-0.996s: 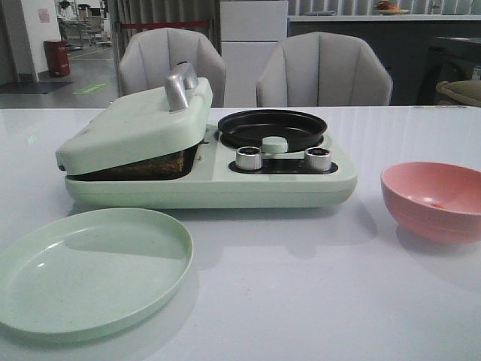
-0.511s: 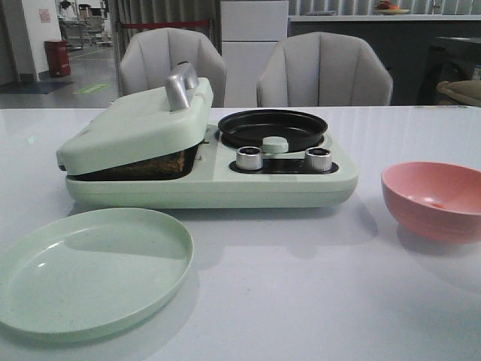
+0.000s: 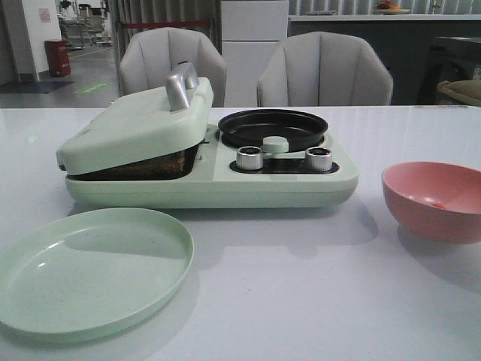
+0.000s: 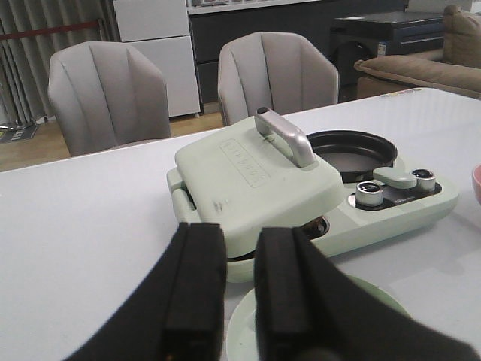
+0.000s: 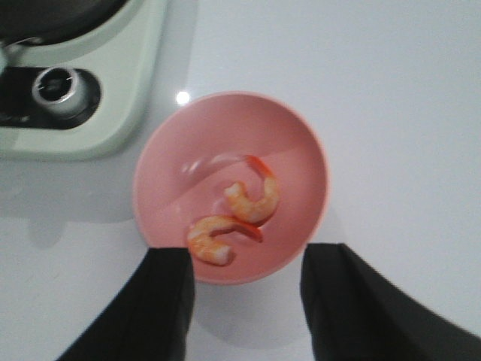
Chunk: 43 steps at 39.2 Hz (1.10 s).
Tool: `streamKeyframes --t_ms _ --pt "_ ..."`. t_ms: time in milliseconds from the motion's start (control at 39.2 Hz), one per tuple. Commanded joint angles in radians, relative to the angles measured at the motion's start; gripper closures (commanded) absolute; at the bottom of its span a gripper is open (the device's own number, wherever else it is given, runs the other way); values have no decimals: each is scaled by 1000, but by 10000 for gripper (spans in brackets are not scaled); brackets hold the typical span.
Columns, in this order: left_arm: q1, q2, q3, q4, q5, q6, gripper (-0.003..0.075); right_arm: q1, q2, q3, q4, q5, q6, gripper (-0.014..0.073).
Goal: Make breakfast with bread and shrimp
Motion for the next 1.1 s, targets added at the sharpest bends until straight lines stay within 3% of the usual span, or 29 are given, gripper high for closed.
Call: streamKeyframes --t_ms 0,306,868,971,1073 --pt "-7 10 -27 -4 -82 -8 494 -63 72 -94 10 -40 -3 159" --pt "-7 10 -27 -4 -82 -8 494 -108 351 -257 8 24 -37 159" --pt "-7 10 -27 -4 -82 -8 494 -103 603 -278 11 -62 -37 161" --pt "-7 10 -27 -4 -82 -8 494 -103 621 -283 13 -68 -37 233" --pt "-7 10 -27 -4 -82 -8 494 -103 624 -286 19 -78 -37 408"
